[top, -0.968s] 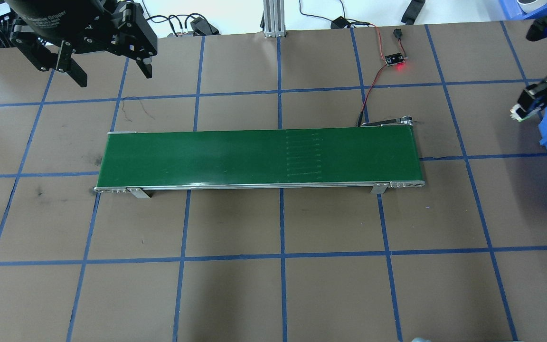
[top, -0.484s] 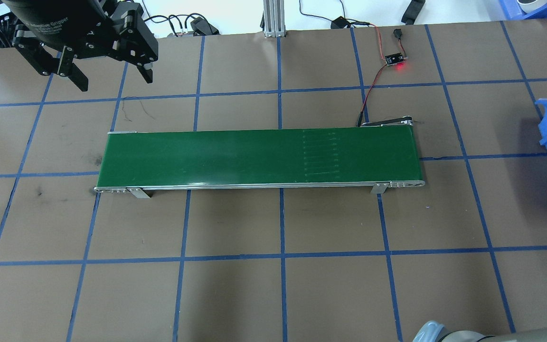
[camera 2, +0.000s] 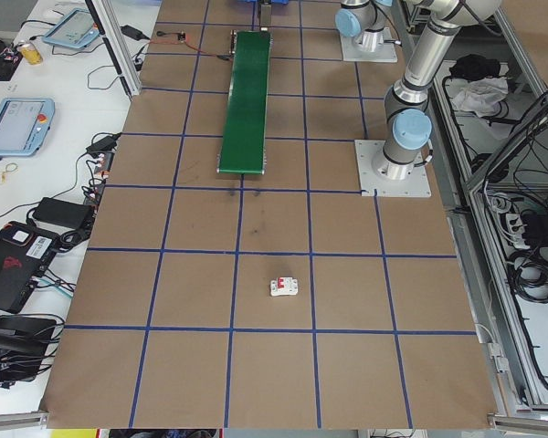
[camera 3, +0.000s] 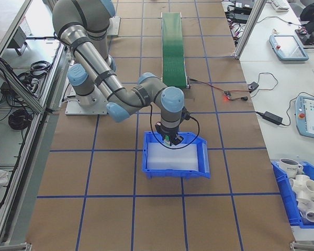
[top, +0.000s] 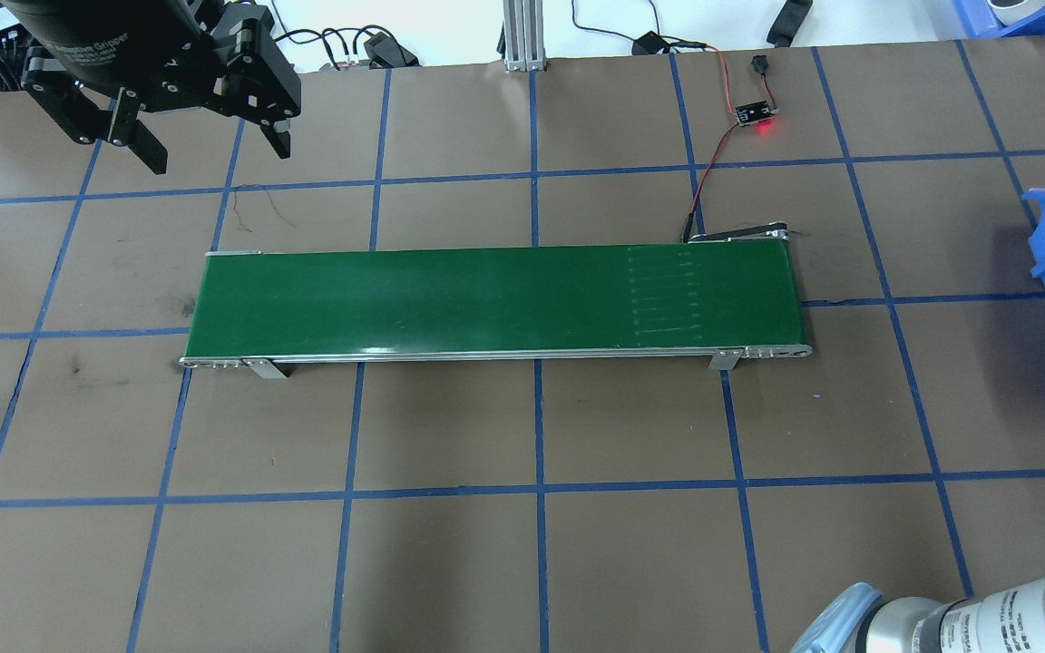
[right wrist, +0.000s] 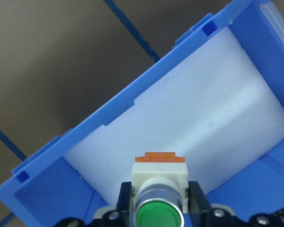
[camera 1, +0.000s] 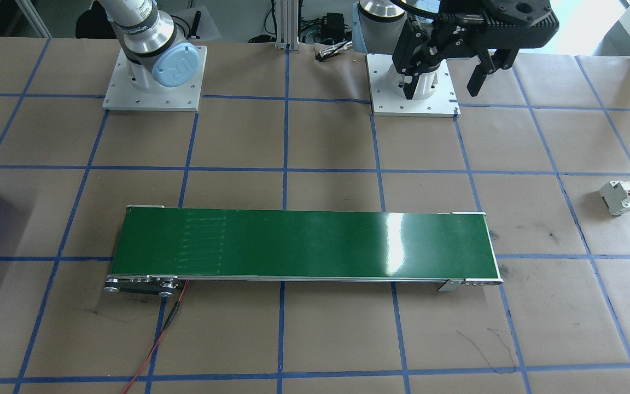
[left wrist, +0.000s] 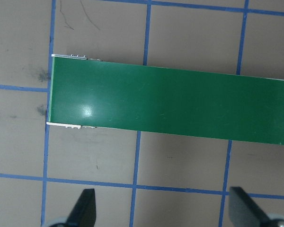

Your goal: Move button from left to right

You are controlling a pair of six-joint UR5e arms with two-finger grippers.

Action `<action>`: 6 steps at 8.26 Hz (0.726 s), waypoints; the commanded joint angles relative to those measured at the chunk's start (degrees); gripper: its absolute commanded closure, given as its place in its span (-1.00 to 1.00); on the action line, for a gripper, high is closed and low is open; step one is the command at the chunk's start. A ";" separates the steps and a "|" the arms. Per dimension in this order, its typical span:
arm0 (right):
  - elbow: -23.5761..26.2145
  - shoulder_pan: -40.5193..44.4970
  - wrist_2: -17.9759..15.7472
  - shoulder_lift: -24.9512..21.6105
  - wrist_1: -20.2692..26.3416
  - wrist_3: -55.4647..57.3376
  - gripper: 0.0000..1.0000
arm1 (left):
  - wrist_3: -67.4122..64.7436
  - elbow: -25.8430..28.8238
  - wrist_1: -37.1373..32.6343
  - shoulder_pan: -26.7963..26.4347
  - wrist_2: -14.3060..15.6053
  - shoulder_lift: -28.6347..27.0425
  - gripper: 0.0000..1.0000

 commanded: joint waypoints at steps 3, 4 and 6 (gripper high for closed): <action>0.74 -1.14 -2.09 8.49 -11.32 -25.72 -0.27 | -0.19 0.01 0.02 0.00 0.00 -0.02 -1.00; 0.74 -1.14 -2.00 8.93 -11.25 -26.02 -0.27 | -0.10 -0.08 0.02 0.00 0.00 -0.02 -1.00; 0.74 -1.14 -1.74 8.67 -10.99 -25.67 -0.29 | -0.10 0.10 0.02 0.00 0.00 0.07 -1.00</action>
